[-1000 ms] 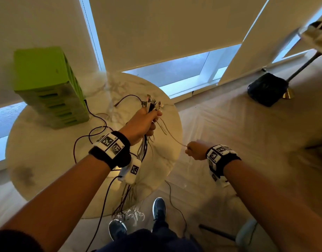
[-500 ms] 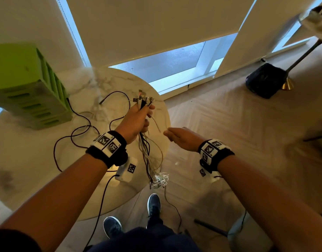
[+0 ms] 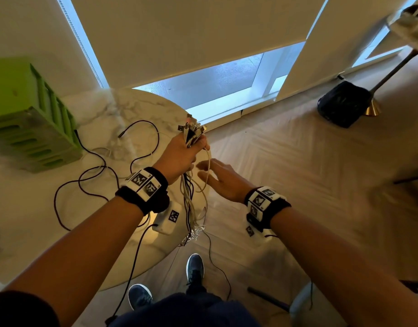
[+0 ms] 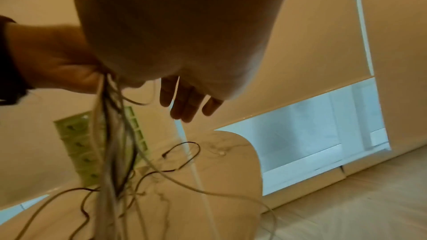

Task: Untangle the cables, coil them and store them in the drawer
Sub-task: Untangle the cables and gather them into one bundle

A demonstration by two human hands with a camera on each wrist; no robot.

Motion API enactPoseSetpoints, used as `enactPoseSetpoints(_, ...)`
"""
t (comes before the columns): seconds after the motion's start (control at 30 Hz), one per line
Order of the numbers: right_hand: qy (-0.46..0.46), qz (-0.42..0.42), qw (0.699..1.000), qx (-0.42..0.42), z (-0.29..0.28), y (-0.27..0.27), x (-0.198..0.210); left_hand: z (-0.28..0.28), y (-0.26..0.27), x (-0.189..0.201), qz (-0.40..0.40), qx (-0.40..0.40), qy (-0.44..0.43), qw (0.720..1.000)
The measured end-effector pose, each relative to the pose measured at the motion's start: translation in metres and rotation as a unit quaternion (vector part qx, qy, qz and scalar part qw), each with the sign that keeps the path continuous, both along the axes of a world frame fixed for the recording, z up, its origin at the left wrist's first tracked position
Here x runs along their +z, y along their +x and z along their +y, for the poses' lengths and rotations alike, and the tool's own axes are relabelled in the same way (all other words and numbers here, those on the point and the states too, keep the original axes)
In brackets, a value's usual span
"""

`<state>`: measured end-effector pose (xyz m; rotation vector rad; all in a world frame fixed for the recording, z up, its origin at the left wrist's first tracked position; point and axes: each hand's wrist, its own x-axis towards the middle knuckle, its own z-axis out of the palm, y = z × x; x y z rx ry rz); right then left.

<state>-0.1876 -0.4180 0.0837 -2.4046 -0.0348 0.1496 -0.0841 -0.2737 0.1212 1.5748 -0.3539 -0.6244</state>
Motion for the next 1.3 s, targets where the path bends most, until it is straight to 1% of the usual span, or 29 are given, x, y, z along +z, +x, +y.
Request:
enactPoseSetpoints(0.03, 0.032, -0.015, 0.999, -0.020, 0.008, 0.000, 0.004, -0.002, 0.000, -0.001, 0.000, 0.001, 0.001, 1.000)
enactPoseSetpoints(0.1, 0.118, -0.019, 0.990, -0.080, 0.015, -0.005, 0.003, -0.004, 0.002, -0.001, 0.001, 0.008, -0.001, 1.000)
enactPoseSetpoints(0.2, 0.229, -0.020, 0.960, -0.157, 0.011, -0.012, -0.004, -0.002, 0.007, -0.003, -0.010, 0.021, 0.003, 1.000)
enactPoseSetpoints(0.27, 0.269, -0.023, 0.946, -0.179, 0.005, -0.015, -0.004, -0.002, 0.011, -0.005, -0.020, 0.028, 0.009, 0.999)
enactPoseSetpoints(0.3, 0.270, -0.025, 0.947, -0.172, 0.003, -0.016, -0.002, -0.003, 0.013, -0.006, -0.026, 0.030, 0.015, 0.999)
enactPoseSetpoints(0.33, 0.250, -0.027, 0.955, -0.159, 0.002, -0.016, -0.001, -0.004, 0.014, -0.007, -0.030, 0.031, 0.020, 0.999)
enactPoseSetpoints(0.37, 0.207, -0.030, 0.967, -0.147, 0.000, -0.016, 0.001, -0.006, 0.014, -0.008, -0.034, 0.031, 0.024, 0.999)
enactPoseSetpoints(0.43, 0.083, -0.023, 0.988, -0.132, -0.008, -0.016, -0.005, -0.012, 0.013, -0.008, -0.036, 0.028, 0.025, 0.999)
enactPoseSetpoints(0.47, 0.014, 0.004, 0.992, -0.127, -0.017, -0.016, -0.013, -0.016, 0.011, -0.006, -0.031, 0.025, 0.022, 0.999)
enactPoseSetpoints(0.5, -0.061, 0.055, 0.989, -0.120, -0.028, -0.020, -0.023, -0.021, 0.010, -0.004, -0.020, 0.024, 0.016, 0.999)
enactPoseSetpoints(0.53, -0.140, 0.126, 0.976, -0.107, -0.041, -0.025, -0.034, -0.025, 0.008, -0.002, -0.008, 0.022, 0.010, 1.000)
enactPoseSetpoints(0.57, -0.203, 0.209, 0.953, -0.087, -0.052, -0.032, -0.045, -0.030, 0.006, 0.000, 0.005, 0.017, 0.004, 1.000)
enactPoseSetpoints(0.6, -0.240, 0.290, 0.924, -0.063, -0.060, -0.041, -0.055, -0.036, 0.002, 0.000, 0.016, 0.011, 0.000, 1.000)
enactPoseSetpoints(0.63, -0.258, 0.351, 0.899, -0.040, -0.065, -0.050, -0.061, -0.041, -0.003, 0.000, 0.025, 0.003, -0.003, 1.000)
enactPoseSetpoints(0.67, -0.264, 0.385, 0.884, -0.026, -0.068, -0.055, -0.064, -0.047, -0.008, 0.000, 0.029, -0.009, -0.003, 1.000)
enactPoseSetpoints(0.7, -0.258, 0.392, 0.882, -0.032, -0.071, -0.058, -0.064, -0.053, -0.015, -0.001, 0.032, -0.023, -0.002, 0.999)
enactPoseSetpoints(0.73, -0.242, 0.379, 0.892, -0.056, -0.073, -0.060, -0.064, -0.058, -0.022, -0.002, 0.033, -0.039, -0.001, 0.999)
enactPoseSetpoints(0.8, -0.170, 0.320, 0.928, -0.090, -0.074, -0.059, -0.059, -0.069, -0.034, -0.003, 0.038, -0.074, -0.002, 0.997)
enactPoseSetpoints(0.83, -0.114, 0.288, 0.947, -0.088, -0.071, -0.058, -0.053, -0.074, -0.039, -0.002, 0.042, -0.089, -0.001, 0.995)
enactPoseSetpoints(0.9, -0.019, 0.242, 0.968, -0.067, -0.058, -0.058, -0.037, -0.083, -0.048, 0.001, 0.052, -0.122, -0.005, 0.991)
enactPoseSetpoints(0.93, 0.027, 0.225, 0.972, -0.066, -0.050, -0.058, -0.030, -0.087, -0.052, 0.004, 0.054, -0.141, -0.009, 0.989)
enactPoseSetpoints(1.0, 0.121, 0.220, 0.964, -0.088, -0.040, -0.057, -0.023, -0.091, -0.058, 0.012, 0.051, -0.175, -0.016, 0.983)
enactPoseSetpoints(1.07, 0.189, 0.215, 0.953, -0.096, -0.038, -0.055, -0.030, -0.092, -0.060, 0.020, 0.052, -0.198, -0.025, 0.978)
enactPoseSetpoints(1.1, 0.203, 0.212, 0.951, -0.094, -0.038, -0.054, -0.038, -0.092, -0.060, 0.023, 0.055, -0.205, -0.031, 0.977)
enactPoseSetpoints(1.17, 0.187, 0.227, 0.951, -0.096, -0.040, -0.053, -0.050, -0.091, -0.058, 0.029, 0.052, -0.207, -0.042, 0.976)
enactPoseSetpoints(1.2, 0.154, 0.245, 0.952, -0.099, -0.041, -0.053, -0.053, -0.090, -0.056, 0.032, 0.042, -0.206, -0.045, 0.977)
enactPoseSetpoints(1.3, -0.001, 0.293, 0.950, -0.111, -0.060, -0.054, -0.061, -0.083, -0.043, 0.036, 0.015, -0.194, -0.041, 0.980)
